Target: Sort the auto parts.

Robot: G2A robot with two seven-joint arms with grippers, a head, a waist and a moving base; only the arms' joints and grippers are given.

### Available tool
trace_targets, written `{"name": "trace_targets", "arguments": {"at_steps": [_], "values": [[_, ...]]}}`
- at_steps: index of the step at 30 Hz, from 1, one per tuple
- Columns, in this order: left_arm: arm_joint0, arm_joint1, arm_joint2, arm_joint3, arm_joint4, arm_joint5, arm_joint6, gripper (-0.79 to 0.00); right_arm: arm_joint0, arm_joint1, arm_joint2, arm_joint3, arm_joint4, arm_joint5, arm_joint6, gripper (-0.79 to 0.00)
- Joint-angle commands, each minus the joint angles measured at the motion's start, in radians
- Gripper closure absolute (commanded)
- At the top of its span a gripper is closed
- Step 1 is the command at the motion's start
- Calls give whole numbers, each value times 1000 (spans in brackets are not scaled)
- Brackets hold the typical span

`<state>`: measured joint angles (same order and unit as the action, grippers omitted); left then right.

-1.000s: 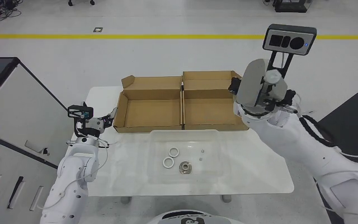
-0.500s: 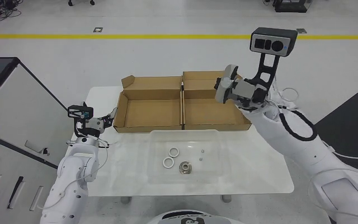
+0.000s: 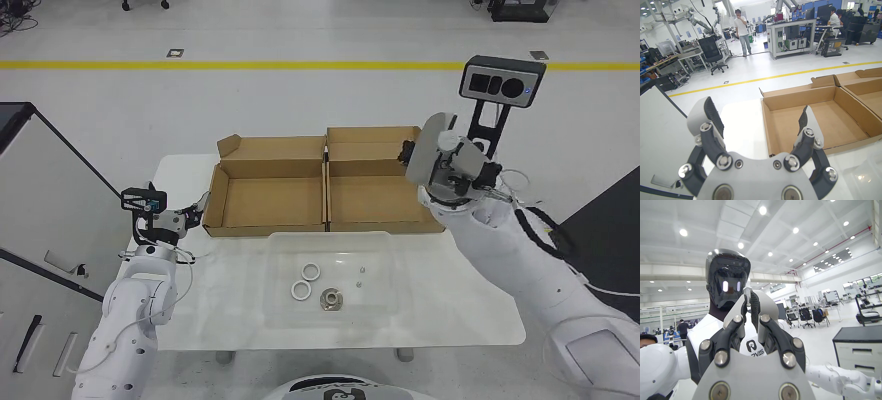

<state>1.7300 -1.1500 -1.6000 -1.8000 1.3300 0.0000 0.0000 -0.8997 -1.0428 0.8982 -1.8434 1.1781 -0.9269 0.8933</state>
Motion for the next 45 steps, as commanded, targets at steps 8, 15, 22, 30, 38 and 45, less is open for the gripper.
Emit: {"name": "trace_targets", "arguments": {"at_steps": [8, 15, 22, 30, 38, 45], "values": [[0, 0, 0, 0, 0, 0, 0, -785, -39, -38, 59, -18, 21, 4, 4, 0], [0, 0, 0, 0, 0, 0, 0, -785, -56, -59, 94, 15, -59, 27, 27, 0], [0, 0, 0, 0, 0, 0, 0, -785, -59, -66, 126, 59, -171, 82, 82, 0], [0, 0, 0, 0, 0, 0, 0, -785, -68, -62, 172, 80, -314, 144, 129, 0], [0, 0, 0, 0, 0, 0, 0, -785, -96, -76, 168, 52, -185, 127, 127, 0], [0, 0, 0, 0, 0, 0, 0, -785, -111, -92, 179, 24, -55, 153, 153, 0]]}}
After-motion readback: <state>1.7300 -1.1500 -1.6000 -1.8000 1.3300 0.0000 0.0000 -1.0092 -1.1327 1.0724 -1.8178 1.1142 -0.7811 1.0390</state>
